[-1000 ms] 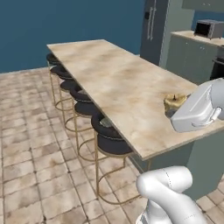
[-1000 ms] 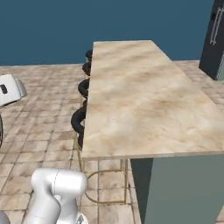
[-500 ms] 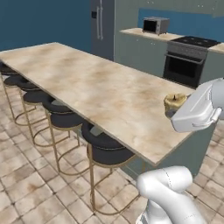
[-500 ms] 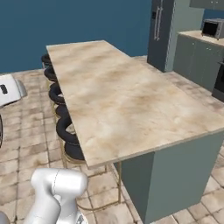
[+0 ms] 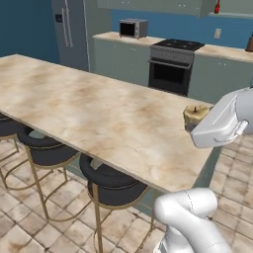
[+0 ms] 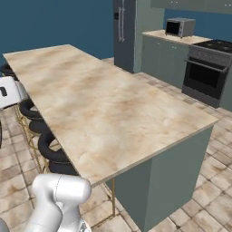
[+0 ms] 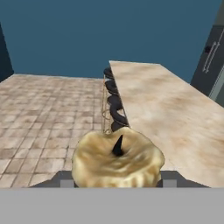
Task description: Get the candle and the beer from the cabinet and move them to the dining counter.
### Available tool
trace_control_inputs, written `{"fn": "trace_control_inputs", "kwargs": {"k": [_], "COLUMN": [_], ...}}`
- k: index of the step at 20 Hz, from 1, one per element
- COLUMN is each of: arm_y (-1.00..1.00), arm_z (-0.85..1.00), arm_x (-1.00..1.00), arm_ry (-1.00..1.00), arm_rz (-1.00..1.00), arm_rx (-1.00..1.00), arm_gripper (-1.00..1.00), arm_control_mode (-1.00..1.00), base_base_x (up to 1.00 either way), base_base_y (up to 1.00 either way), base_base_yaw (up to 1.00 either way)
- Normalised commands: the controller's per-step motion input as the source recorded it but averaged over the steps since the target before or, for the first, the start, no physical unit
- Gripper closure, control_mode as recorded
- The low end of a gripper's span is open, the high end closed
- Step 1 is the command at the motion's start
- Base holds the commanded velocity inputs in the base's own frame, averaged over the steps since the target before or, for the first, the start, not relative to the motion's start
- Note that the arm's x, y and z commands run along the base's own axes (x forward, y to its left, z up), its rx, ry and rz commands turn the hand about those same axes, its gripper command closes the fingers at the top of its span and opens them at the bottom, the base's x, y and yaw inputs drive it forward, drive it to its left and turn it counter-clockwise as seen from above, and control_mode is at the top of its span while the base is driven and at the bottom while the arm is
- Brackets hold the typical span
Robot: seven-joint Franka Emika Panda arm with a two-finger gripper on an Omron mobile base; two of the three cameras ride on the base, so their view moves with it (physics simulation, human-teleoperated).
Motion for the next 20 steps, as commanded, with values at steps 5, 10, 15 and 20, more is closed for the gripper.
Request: {"fn": "trace_control_inputs", "kwargs": {"k": [5, 10, 15, 20], "arm_y": [0.0, 0.0, 0.0, -0.1], "arm_z": [0.0, 0.0, -0.05, -0.38], "arm_x": [0.0, 0.0, 0.05, 0.42], "arm_ry": [0.0, 0.0, 0.0, -0.01], "arm_rz": [0.0, 0.0, 0.0, 0.04], "arm_rx": [0.0, 0.0, 0.0, 0.0], "arm_gripper": [1.0, 1.0, 1.0, 1.0], "arm_control_mode": [1.0, 1.0, -1.0, -1.0], "base_base_x": [0.41, 0.27, 0.19, 0.0], "base_base_y": [0.2, 0.05, 0.0, 0.0], "base_base_yaw": [-0.15, -0.05, 0.0, 0.0]}}
